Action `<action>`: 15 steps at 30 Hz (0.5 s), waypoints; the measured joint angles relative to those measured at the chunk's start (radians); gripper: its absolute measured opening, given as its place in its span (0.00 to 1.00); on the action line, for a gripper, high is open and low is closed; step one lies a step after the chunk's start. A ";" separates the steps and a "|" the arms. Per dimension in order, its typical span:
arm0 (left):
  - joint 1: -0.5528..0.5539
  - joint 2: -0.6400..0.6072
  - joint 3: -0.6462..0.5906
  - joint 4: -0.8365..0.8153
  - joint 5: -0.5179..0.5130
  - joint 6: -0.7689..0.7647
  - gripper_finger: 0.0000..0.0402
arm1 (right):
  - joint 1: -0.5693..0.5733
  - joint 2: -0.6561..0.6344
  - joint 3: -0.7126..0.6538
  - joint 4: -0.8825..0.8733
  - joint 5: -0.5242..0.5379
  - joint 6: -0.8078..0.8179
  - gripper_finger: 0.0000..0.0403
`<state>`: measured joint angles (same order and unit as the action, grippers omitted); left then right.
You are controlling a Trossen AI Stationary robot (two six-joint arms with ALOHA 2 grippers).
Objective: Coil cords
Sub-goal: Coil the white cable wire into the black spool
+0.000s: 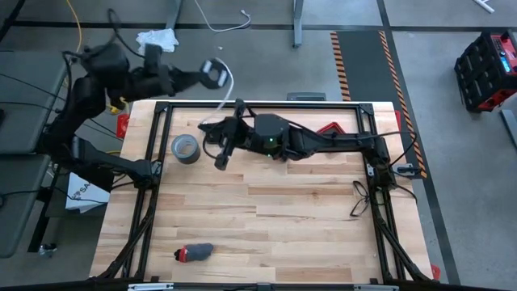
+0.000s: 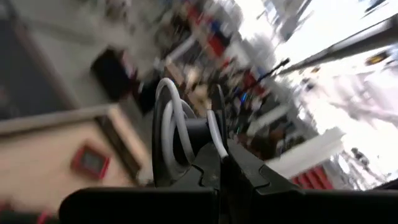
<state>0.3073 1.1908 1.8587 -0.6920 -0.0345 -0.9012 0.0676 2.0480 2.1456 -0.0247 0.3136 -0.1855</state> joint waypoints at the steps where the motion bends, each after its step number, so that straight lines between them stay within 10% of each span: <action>1: 0.000 0.004 0.000 -0.032 0.012 -0.012 0.00 | 0.005 0.000 0.000 -0.001 0.000 -0.005 0.00; 15: 0.019 0.032 0.000 -0.227 0.036 -0.133 0.00 | 0.026 0.000 0.000 0.052 -0.081 -0.083 0.00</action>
<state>0.3264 1.2227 1.8587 -0.9188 0.0019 -1.0339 0.0937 2.0480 2.1456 0.0275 0.2325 -0.2687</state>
